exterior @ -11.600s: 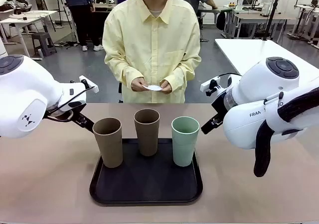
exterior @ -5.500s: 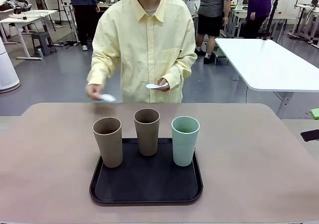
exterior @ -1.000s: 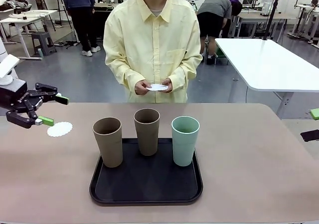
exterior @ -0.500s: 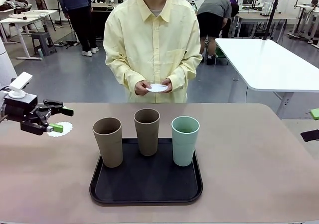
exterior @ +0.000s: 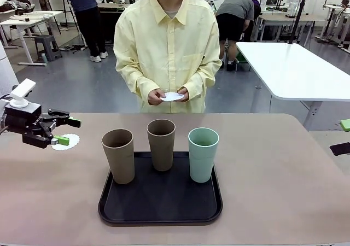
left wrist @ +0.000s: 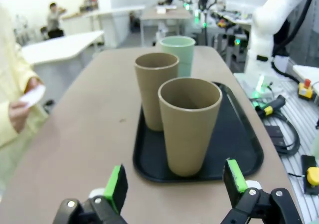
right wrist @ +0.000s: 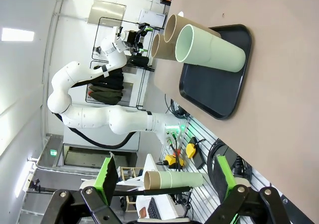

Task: Place coasters on the table and set cups on them.
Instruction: Pick up one Reusable plastic cup and place it on a coaster set by the human.

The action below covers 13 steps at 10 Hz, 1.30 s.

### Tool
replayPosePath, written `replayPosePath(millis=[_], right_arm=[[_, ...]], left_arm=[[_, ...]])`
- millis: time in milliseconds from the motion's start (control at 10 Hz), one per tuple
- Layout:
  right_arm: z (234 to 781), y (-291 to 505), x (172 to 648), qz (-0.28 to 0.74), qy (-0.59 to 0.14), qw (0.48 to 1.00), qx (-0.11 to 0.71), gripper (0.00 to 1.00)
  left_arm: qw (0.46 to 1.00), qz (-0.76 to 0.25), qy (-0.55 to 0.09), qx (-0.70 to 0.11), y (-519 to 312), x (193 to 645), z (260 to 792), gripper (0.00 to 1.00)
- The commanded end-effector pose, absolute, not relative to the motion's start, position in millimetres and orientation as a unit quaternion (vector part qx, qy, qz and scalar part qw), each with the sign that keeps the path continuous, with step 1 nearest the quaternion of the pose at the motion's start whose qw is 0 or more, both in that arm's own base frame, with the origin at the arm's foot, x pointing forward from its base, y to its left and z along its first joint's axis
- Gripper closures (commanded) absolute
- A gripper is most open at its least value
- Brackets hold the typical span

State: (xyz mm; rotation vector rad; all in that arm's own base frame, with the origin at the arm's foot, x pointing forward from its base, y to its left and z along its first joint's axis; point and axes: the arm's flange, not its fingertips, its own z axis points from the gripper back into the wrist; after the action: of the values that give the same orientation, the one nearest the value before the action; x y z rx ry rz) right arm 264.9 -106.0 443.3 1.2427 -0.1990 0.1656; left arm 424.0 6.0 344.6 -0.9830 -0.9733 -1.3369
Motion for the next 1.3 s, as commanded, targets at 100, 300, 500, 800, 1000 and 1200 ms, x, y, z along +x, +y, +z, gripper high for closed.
replayPosePath(millis=[100,300,500,800,1000,1200], right_arm=[[442.7,-106.2,266.0,0.082,-0.095,0.8,0.586,0.0],[442.7,-106.2,266.0,0.082,-0.095,0.8,0.586,0.0],[442.7,-106.2,266.0,0.082,-0.095,0.8,0.586,0.0],[442.7,-106.2,266.0,0.082,-0.095,0.8,0.586,0.0],[442.7,-106.2,266.0,0.082,-0.095,0.8,0.586,0.0],[442.7,-106.2,266.0,0.082,-0.095,0.8,0.586,0.0]], left_arm=[[0.552,-0.588,-0.411,-0.425,3.0,430.9,333.0,0.0],[0.537,-0.61,-0.418,-0.407,-9.1,433.8,316.8,0.0],[0.534,-0.616,-0.414,-0.406,-20.6,437.1,297.4,0.0],[0.541,-0.614,-0.4,-0.412,-41.3,446.3,276.7,0.0],[0.541,-0.613,-0.399,-0.416,-58.0,453.7,277.3,0.0],[0.529,-0.618,-0.401,-0.422,-73.4,453.7,276.3,0.0]])
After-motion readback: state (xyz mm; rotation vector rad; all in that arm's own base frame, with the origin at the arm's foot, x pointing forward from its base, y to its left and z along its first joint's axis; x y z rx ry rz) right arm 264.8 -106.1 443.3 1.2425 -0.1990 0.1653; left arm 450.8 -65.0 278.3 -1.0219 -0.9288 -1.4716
